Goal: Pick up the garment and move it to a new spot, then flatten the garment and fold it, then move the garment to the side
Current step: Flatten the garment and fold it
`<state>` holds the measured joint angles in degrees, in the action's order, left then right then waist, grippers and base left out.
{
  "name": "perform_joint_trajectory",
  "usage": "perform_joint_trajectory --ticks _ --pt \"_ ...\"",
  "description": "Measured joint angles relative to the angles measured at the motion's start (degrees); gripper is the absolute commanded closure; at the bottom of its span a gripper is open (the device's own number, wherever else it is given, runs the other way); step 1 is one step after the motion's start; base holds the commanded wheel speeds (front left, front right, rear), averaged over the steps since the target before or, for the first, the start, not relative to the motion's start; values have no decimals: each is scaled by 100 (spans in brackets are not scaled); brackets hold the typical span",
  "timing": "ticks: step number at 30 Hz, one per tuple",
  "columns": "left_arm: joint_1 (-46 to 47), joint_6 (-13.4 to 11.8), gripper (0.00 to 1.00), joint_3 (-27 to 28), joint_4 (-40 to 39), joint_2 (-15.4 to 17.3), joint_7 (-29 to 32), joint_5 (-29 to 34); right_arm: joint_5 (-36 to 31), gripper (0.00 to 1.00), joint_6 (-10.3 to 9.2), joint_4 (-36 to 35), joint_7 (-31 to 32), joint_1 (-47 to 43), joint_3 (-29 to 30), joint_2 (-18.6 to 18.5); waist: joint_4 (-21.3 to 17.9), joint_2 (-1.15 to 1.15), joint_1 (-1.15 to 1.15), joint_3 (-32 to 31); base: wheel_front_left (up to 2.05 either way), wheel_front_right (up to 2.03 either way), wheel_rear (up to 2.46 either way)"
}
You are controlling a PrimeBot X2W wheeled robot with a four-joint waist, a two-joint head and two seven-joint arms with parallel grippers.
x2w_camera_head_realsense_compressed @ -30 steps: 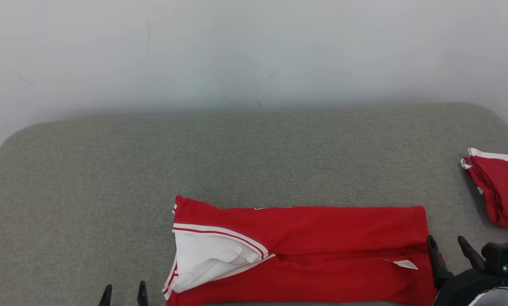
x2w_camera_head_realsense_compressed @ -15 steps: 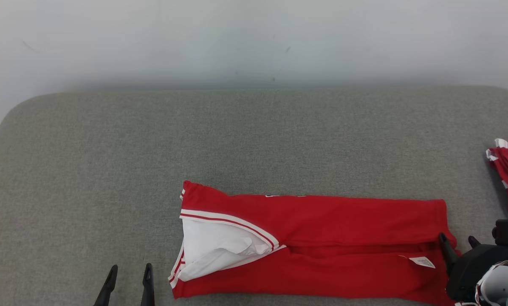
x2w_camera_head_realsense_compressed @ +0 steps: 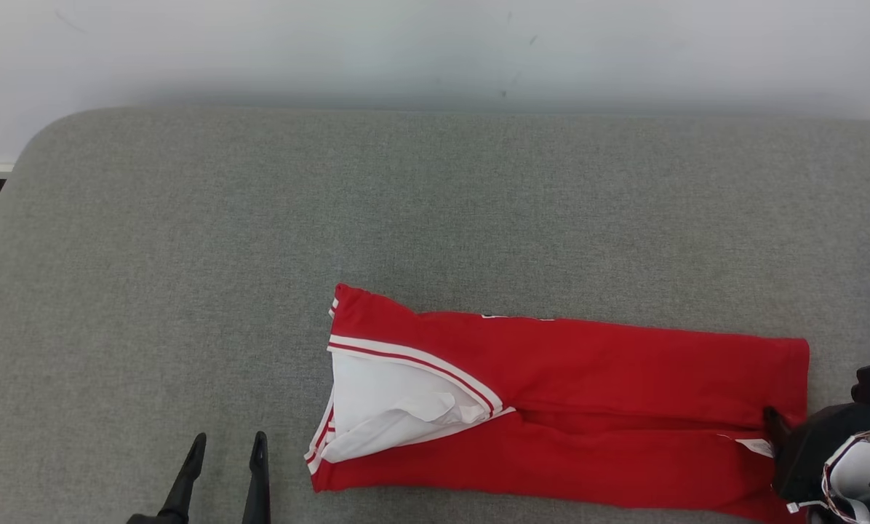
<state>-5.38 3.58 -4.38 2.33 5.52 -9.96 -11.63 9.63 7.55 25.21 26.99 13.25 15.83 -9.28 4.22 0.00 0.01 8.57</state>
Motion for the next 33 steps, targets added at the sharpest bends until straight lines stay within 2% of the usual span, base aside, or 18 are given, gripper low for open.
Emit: perform_joint_trajectory --ticks 7,8,9,10,11,19,25,33 --pt "74 -5 0 -38 53 5 -4 -16 67 0 -43 -1 619 72 46 68 119 -1 0 86 0 0 0" --pt "74 -5 0 -44 66 4 -5 -26 108 8 -47 -19 704 70 32 76 128 0 0 83 0 0 0" --pt "74 -7 0 -56 78 3 -9 -47 152 29 -52 -44 765 61 7 83 136 -1 -1 76 0 0 0" --pt "74 -12 0 -63 102 1 -12 -58 198 73 -52 -120 834 18 -56 116 151 -1 0 59 0 0 0" --pt "74 -18 0 -65 113 0 -19 -65 201 100 -52 -162 835 -10 -88 145 155 -1 -1 49 0 0 0" --pt "70 -55 0 -87 180 2 -38 -107 -12 100 -15 -328 558 -63 81 279 140 0 0 -45 0 0 0" --pt "24 -105 0 -89 189 8 -53 -134 -402 100 -8 -661 318 -62 602 288 54 0 0 -167 0 0 0" --pt "-46 -124 0 -97 189 31 -59 -185 -854 100 -9 -1339 359 -204 1303 105 -105 0 0 -333 0 0 0"
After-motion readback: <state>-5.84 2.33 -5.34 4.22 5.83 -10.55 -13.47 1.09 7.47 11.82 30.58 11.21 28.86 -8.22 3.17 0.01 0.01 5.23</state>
